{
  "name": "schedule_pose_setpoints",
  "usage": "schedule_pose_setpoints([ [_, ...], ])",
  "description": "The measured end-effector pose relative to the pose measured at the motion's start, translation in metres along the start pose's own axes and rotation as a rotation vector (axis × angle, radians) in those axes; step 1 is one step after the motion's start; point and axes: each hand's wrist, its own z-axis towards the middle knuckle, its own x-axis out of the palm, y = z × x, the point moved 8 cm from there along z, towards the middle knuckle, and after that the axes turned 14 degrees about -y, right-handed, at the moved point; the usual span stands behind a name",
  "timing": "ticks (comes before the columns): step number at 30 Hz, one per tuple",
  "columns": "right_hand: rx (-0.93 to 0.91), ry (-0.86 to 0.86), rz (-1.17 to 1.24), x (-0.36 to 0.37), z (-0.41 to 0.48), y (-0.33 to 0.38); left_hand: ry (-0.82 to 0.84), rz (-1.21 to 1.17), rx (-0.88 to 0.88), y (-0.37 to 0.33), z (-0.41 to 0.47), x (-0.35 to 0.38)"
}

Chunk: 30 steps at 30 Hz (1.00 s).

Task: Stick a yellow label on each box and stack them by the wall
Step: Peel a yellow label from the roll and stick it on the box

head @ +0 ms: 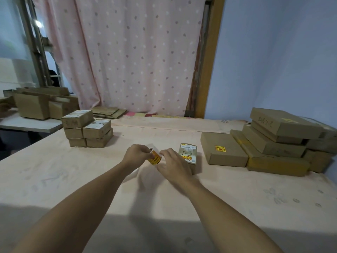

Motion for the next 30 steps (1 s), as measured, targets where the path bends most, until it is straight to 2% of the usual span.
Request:
schedule_pose_setpoints([
  [5, 0.041, -0.088, 0.009, 0.004, 0.006, 0.000, 0.035, -0.329, -0.233, -0.010, -0.006, 0.007],
  [9, 0.187, -0.112, 0.147, -0.002, 0.012, -0.012, 0.142, -0.345, -0.270, -0.027, -0.011, 0.009],
  [13, 0.295, -0.146, 0.245, -0.009, 0.016, -0.021, 0.305, -0.295, -0.080, -0.037, -0.008, 0.014],
  [17, 0.316, -0.104, 0.272, -0.008, 0.014, -0.023, 0.164, -0.005, 0.303, -0.044, -0.004, 0.006],
  [19, 0.341, -0.088, 0.290, -0.006, 0.012, -0.024, 0.099, 0.076, 0.408, -0.044, -0.006, 0.007],
  [30, 0.403, -0.042, 0.299, -0.006, 0.003, -0.029, -0.011, 0.207, 0.435, -0.042, -0.011, 0.005],
])
